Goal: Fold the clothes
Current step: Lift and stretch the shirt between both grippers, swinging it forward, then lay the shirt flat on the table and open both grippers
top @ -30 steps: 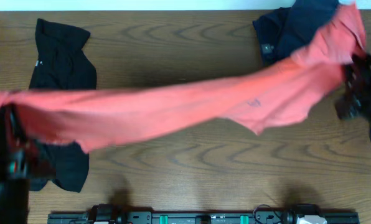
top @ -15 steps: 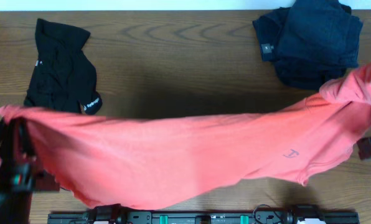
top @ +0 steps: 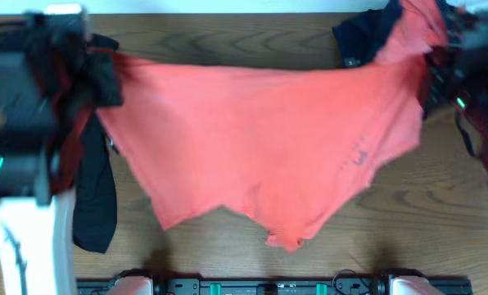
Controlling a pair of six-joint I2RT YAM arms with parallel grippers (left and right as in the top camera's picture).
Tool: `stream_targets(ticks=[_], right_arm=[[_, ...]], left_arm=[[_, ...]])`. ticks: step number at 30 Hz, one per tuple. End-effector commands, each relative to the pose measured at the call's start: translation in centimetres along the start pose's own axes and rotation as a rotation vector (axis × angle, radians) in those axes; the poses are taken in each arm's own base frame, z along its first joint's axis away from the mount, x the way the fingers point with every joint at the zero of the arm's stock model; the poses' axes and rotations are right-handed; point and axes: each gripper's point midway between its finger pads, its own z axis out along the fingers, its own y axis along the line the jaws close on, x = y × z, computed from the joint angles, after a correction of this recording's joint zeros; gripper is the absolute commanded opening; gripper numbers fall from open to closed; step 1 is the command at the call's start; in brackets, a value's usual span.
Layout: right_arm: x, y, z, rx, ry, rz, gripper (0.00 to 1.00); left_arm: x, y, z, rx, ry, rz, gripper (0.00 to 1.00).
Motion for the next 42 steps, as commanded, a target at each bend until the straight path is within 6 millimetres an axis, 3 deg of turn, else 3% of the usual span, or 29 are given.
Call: stream_targets(ticks=[1,6,12,18,23,31,33,35,37,40,42], right_arm=[[1.3,-0.2,4.6,-0.044,0.086,0.028,0.01],[4.5,-0.8,13.1,-0.074,0.222,0.054,0.01],[8.0,0.7,23.5,-0.190,0.264,0.064,0.01],[11.2,2.9,32.0,-0.229,0.232,0.024,0.01],[12.0,4.3,37.1,-0.217,0.142,0.026,0.02],[12.6,2.9,40.9,-0.101,0.046,0.043,0.06],[12.2,2.2,40.9,-0.074,0.031,0.043,0.18],[11.3,1.5,40.8,-0.050,-0.001,0.044,0.24],[10.2,0.9,40.5,-0.042,-0.036,0.052,0.42],[8.9,-0.1,39.9,-0.030,-0.063,0.070,0.41],[8.0,-0.5,39.0,-0.034,-0.069,0.079,0.49]], left_arm=[[1.3,1.0,4.7,-0.066,0.101,0.005,0.06],[3.5,0.7,12.8,-0.073,0.224,0.023,0.06],[5.1,0.2,21.8,-0.074,0.252,0.025,0.06],[6.7,-0.1,28.3,-0.073,0.237,0.024,0.06],[7.0,-0.3,32.2,-0.071,0.183,0.019,0.06],[7.1,-0.3,35.7,-0.071,0.114,0.012,0.06],[6.5,-0.2,35.8,-0.073,0.088,0.008,0.06],[5.9,0.1,35.9,-0.076,0.061,0.002,0.07],[5.0,0.7,35.8,-0.083,0.030,-0.006,0.09],[4.5,1.9,35.7,-0.098,0.013,-0.018,0.11],[4.4,2.7,35.6,-0.109,0.014,-0.026,0.38]])
